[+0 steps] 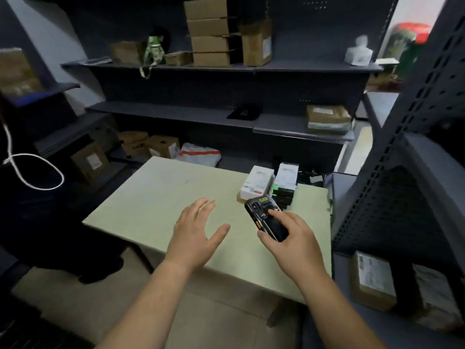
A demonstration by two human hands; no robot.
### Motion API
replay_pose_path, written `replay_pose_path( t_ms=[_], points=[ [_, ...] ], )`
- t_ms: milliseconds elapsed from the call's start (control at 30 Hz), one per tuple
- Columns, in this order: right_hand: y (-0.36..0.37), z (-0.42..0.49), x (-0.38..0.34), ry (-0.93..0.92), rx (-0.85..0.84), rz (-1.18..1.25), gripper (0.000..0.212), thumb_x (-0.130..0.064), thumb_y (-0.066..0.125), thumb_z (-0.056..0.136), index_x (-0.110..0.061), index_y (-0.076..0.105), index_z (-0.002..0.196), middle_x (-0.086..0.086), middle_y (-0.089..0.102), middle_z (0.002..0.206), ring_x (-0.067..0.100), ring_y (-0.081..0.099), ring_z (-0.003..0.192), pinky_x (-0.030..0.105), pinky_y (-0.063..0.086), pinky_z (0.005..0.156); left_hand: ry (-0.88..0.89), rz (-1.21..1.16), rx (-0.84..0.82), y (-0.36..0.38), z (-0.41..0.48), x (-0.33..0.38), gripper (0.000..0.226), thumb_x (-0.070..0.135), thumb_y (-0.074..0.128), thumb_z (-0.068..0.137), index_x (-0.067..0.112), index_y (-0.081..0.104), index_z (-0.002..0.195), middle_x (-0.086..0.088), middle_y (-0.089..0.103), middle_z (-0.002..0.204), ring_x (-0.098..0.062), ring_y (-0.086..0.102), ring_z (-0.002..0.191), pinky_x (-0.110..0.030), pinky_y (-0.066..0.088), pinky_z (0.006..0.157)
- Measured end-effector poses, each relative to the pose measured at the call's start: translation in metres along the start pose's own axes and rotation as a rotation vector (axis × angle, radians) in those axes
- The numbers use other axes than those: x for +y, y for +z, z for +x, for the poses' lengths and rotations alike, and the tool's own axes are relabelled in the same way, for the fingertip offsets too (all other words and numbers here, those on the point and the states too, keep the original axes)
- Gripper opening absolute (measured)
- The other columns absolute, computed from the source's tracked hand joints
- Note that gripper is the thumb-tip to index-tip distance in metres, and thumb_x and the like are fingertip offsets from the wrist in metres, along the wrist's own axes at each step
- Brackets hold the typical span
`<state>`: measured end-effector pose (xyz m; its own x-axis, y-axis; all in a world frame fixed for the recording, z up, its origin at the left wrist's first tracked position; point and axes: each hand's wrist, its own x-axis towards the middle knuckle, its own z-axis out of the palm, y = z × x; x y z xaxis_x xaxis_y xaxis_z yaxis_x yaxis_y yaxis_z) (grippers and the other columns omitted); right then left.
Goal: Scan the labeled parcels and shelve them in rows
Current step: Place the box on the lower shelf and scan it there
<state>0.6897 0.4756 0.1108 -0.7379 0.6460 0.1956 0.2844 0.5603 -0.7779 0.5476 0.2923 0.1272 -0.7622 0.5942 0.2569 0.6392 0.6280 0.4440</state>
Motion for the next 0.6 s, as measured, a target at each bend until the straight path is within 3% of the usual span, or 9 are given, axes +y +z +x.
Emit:
replay_pose_path(
  t_ms=[200,467,600],
  points=[
    [0.009,0.051,0.008,0.122,0.075,-0.043,0.063,-0.065,0.058,0.067,-0.041,0.061,0.124,-0.02,0.056,0.118,0.007,0.058,0.103,0.034,0.052,0.088,0.07,-0.067,-0.119,0.035,0.078,-0.012,0.084,0.077,0.028,0.078,0.028,0.04,0.146,0.01,0.032,0.154,-0.01,0.022,0.142,-0.036,0.024,0.117],
    [0.016,0.115,0.035,0.305,0.176,-0.172,0.049,-0.053,0.074,0.074,-0.041,0.063,0.121,-0.021,0.057,0.114,0.008,0.058,0.098,0.03,0.052,0.083,0.116,-0.106,-0.3,0.099,0.177,-0.034,0.088,0.075,0.025,0.074,0.027,0.041,0.146,0.007,0.033,0.154,-0.013,0.025,0.142,-0.035,0.025,0.116],
    [0.023,0.144,0.047,0.372,0.205,-0.185,0.049,-0.046,0.077,0.075,-0.038,0.065,0.121,-0.021,0.057,0.11,0.004,0.056,0.096,0.022,0.047,0.08,0.149,-0.092,-0.377,0.13,0.226,-0.039,0.072,0.064,0.045,0.087,0.025,0.04,0.147,0.003,0.033,0.154,-0.016,0.026,0.14,-0.035,0.026,0.115]
  ],
)
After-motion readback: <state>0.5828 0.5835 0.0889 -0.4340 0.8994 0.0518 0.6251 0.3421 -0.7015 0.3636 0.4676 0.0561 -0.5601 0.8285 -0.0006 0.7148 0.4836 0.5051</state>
